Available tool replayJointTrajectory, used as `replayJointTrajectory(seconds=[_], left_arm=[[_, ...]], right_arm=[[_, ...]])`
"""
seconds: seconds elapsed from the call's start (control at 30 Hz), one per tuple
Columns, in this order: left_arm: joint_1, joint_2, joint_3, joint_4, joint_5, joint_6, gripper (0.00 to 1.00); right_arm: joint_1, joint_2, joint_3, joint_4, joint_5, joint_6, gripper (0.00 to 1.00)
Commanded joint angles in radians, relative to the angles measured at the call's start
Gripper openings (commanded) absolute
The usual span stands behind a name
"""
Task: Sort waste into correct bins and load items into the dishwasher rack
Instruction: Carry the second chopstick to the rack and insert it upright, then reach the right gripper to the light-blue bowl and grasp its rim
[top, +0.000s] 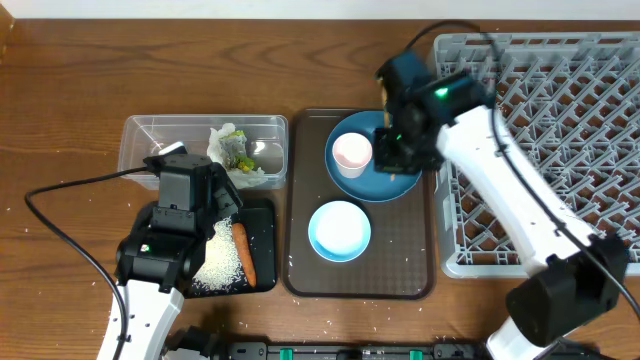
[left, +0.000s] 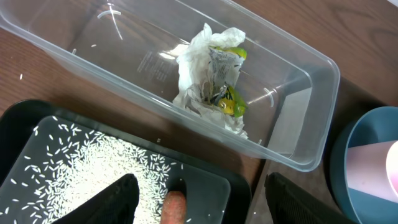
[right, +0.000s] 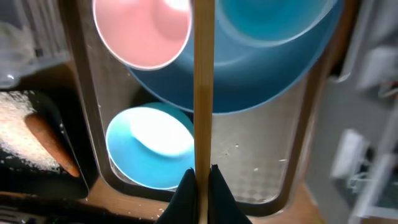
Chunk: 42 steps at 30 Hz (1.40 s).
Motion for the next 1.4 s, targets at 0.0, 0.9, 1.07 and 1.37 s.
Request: replayJointTrajectory(seconds=[0.0, 0.9, 1.07, 1.37], left_arm=[[0.005, -0.003, 0.010, -0.002, -0.023, 0.014, 0.68], [0.005, -0.002, 0.010, -0.001, -0.023, 0.014, 0.68], [0.005, -0.002, 0.010, -0.001, -0.023, 0.014, 0.68], [0.005, 0.006, 0.010, -0.001, -0.023, 0.014, 0.68]], right_arm=[[-0.063, -0.024, 0.060, -0.035, 0.000, -0.108, 0.01], [-0.355, -0.023, -0.092, -0.005, 0.090, -0.341, 0.01], [-0.355, -0.023, -0.158, 0.053, 0.089, -0.341, 0.01], [-0.355, -0.023, -0.212, 0.081, 0.089, -0.340, 0.30]])
